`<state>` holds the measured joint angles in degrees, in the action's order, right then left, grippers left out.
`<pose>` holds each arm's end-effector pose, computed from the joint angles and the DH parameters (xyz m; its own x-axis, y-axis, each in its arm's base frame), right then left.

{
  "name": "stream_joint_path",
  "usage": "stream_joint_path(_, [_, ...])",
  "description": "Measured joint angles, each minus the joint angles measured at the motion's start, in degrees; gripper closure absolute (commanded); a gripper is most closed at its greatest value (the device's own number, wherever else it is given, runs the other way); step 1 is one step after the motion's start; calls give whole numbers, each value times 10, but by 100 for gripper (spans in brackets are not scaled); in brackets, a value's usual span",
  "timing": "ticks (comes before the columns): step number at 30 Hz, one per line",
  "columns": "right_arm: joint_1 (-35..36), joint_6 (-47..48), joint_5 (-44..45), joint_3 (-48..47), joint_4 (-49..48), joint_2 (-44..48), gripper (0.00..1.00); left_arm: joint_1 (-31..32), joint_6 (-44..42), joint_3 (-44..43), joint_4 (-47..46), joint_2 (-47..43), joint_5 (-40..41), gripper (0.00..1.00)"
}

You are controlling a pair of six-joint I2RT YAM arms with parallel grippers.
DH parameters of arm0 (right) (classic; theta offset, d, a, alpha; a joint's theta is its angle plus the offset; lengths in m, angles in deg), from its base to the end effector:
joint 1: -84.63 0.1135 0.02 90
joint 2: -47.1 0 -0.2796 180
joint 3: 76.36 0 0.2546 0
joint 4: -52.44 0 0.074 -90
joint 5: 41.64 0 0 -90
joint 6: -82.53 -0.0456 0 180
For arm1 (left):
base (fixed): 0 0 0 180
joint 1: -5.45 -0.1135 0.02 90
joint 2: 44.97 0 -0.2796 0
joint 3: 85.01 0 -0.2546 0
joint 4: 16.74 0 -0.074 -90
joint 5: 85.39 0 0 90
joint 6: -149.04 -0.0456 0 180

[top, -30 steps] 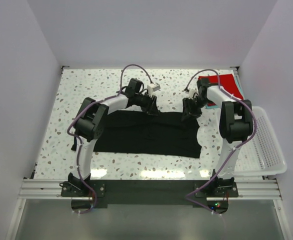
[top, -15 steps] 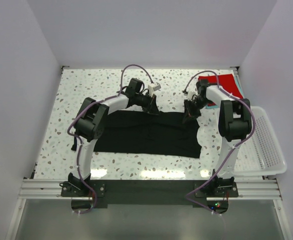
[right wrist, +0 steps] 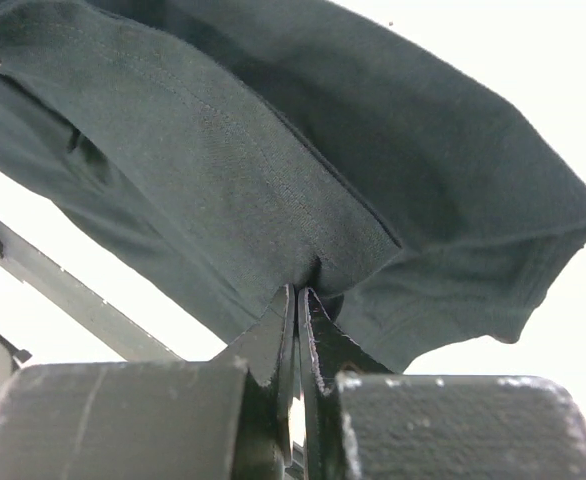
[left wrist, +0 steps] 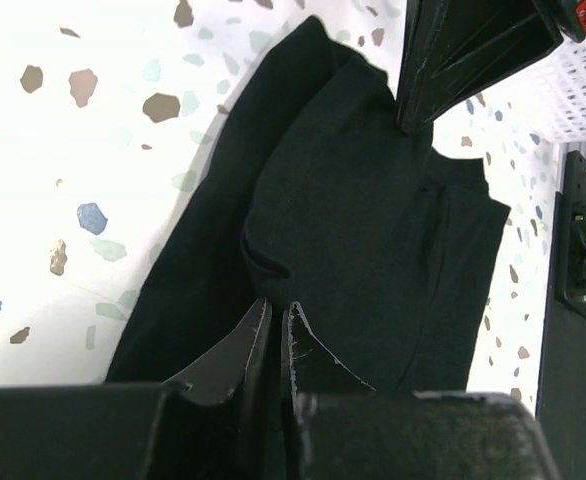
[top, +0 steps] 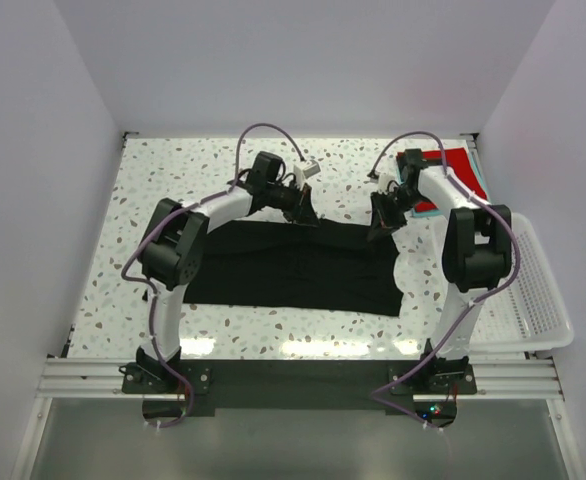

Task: Fold and stack the t-shirts
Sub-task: Fold the tshirt

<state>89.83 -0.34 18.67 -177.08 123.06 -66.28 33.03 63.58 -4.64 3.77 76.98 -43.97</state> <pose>0.3890 0.0581 0.2015 -0.9645 -0.1960 -0.1772 -0.2582 0.8421 0.4736 0.4095 -0.2525 0.1832 -0.6635 0.2875 -0.6907 0.7436 0.3557 -0.5662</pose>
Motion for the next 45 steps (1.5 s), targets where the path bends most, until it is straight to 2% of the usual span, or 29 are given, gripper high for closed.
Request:
stream_joint_path(8, [0, 15, 2, 4, 10, 30, 100, 0, 0, 25, 0, -23, -10, 100])
stream_joint_path(25, [0, 24, 2, 61, 9, 32, 100, 18, -7, 112, -3, -38, -17, 100])
stream_joint_path(45, [0, 30, 2, 45, 25, 76, 100, 22, -28, 99, 5, -102, -18, 100])
